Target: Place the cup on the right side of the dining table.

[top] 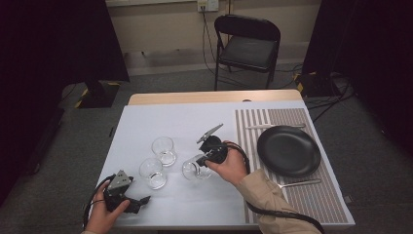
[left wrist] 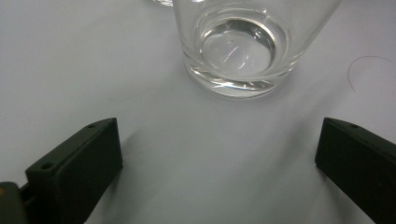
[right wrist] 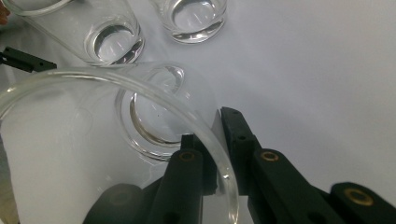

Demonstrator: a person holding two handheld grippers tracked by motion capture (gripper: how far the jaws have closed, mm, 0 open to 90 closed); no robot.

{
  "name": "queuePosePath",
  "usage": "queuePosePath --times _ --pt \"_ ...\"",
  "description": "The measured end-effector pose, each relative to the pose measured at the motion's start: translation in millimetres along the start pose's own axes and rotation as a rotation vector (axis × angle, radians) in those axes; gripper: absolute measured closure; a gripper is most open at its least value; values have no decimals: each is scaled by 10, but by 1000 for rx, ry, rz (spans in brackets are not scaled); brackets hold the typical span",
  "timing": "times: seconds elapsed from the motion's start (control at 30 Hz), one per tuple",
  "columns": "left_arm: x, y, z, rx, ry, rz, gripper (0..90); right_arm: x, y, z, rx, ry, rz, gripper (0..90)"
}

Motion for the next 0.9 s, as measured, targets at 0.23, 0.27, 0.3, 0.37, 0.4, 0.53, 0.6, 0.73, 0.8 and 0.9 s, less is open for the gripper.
queuePosePath --times 0.23,0.27,0.3,0.37,0.4,0.53,0.6,0.73,0.8,0.9 --pt "0 0 0 0 0 0 0 -112 42 116 -12 20 -21 851" --pt "0 0 0 0 0 0 0 -112 42 116 -12 20 -21 851" --pt "0 0 0 0 0 0 0 -135 51 136 -16 23 -26 851" --pt "0 0 0 -1 1 0 0 -150 60 154 -9 33 -20 851" --pt "0 0 0 -1 1 0 0 -157 66 164 -10 36 -24 851" --pt "0 0 0 -1 0 0 0 -189 89 203 -17 38 -41 851" --pt "0 0 0 -1 0 0 0 -197 101 218 -18 45 -39 851" --pt "0 1 0 -1 0 0 0 -206 113 239 -20 46 -46 851" --pt "0 1 0 -1 0 0 0 -225 117 264 -23 51 -45 851" --pt "0 1 0 -1 0 0 0 -239 124 294 -23 50 -42 851"
Point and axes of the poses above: each handheld gripper's, and its own axes: z roughly backward along the jaws, y roughly out of its underside, x roughly to its left, the point moved 1 cm from there along -z, roughly forward along the jaws
